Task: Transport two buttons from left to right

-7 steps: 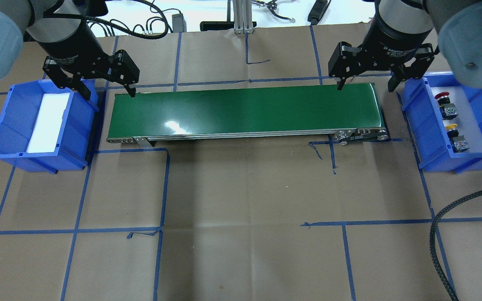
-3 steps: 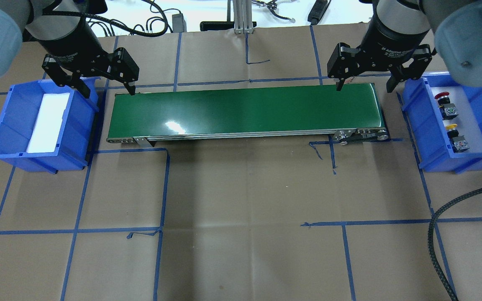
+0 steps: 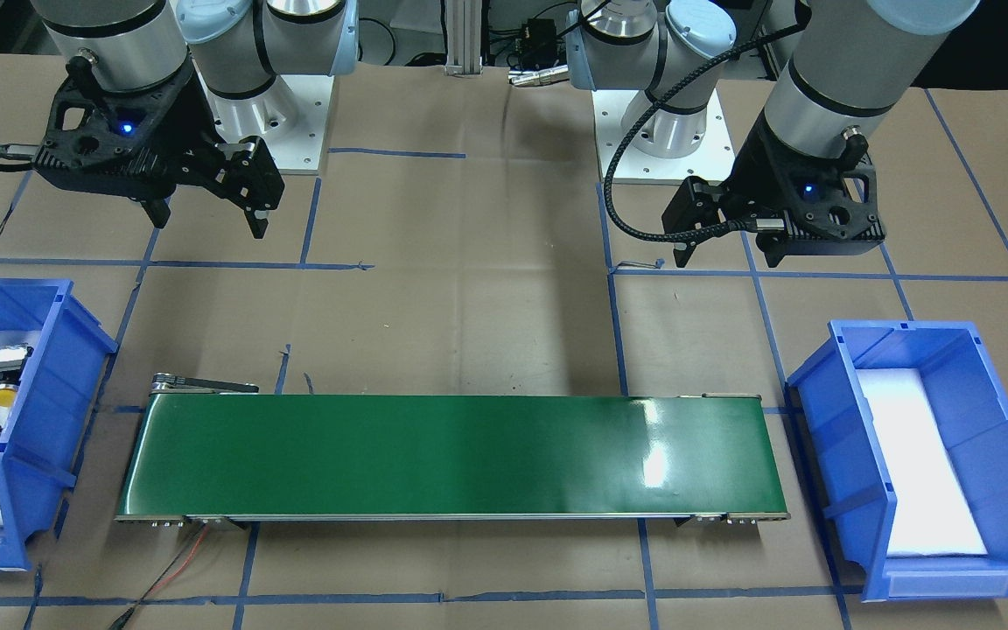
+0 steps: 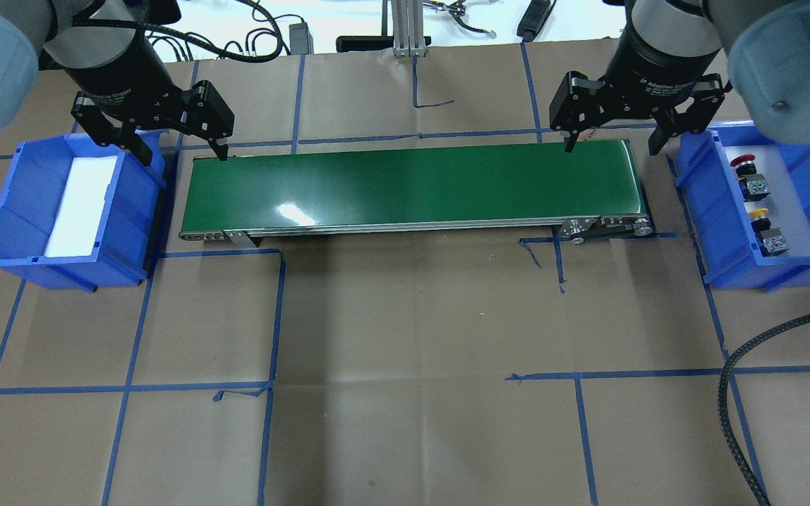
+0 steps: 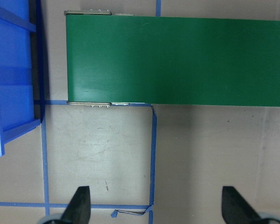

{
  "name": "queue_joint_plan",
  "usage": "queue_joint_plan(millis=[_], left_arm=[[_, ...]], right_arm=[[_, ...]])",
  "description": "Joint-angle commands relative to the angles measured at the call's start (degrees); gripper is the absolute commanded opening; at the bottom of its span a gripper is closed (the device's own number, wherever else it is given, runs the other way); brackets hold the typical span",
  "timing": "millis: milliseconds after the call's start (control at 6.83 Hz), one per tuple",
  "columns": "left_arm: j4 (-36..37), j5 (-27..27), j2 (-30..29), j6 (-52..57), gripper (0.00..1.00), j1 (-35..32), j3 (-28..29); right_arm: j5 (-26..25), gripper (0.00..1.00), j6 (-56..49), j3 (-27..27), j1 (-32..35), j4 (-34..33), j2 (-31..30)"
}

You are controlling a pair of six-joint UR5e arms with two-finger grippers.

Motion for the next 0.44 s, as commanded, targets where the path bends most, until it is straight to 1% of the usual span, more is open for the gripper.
queue_joint_plan(millis=[0,146,293], left_arm=[[0.0,0.0,0.0,0.0,1.0,0.0,0.0],[0.0,0.0,0.0,0.1,1.0,0.0,-0.2],[0.0,0.0,0.0,0.0,1.0,0.0,0.0]], right_arm=[[0.0,1.0,0.0,0.1,0.0,0.0,0.0],[0.1,1.0,0.0,0.1,0.0,-0.1,0.0],[1.3,1.0,0.0,0.1,0.0,-0.3,0.1]])
